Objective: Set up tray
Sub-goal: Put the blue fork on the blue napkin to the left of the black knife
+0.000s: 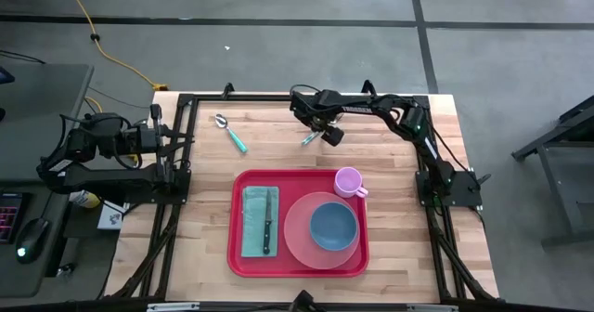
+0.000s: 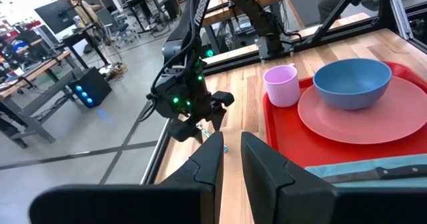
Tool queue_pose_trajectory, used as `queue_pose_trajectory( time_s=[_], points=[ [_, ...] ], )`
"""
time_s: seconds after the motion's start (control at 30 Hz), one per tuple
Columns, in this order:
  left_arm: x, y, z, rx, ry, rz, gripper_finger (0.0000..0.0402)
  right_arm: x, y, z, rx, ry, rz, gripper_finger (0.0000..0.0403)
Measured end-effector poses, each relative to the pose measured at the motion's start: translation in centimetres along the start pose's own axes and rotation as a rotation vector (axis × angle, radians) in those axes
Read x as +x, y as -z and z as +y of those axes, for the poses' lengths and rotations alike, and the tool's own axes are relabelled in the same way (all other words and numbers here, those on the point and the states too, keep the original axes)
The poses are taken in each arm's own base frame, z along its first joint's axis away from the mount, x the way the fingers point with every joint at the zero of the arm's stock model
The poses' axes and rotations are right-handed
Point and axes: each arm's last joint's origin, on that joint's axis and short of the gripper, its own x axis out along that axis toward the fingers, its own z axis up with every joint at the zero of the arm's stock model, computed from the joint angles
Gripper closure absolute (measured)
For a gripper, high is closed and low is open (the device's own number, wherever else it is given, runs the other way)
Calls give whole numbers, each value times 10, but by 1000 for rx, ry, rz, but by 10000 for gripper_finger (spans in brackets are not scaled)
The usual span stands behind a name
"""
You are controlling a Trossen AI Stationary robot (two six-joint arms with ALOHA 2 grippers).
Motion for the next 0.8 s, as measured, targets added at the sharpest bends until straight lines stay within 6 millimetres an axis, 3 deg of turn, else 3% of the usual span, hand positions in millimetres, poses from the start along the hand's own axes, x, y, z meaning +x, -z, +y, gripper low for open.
queue_pose_trajectory(
  time_s=[0.2,0.8],
  points=[
    [0,0,0,0,-1,0,316,0,0,-1,-1,12,-2,158],
    [0,3,-1,7,6,27,316,9,2,-5,-11,-7,7,248]
  ],
)
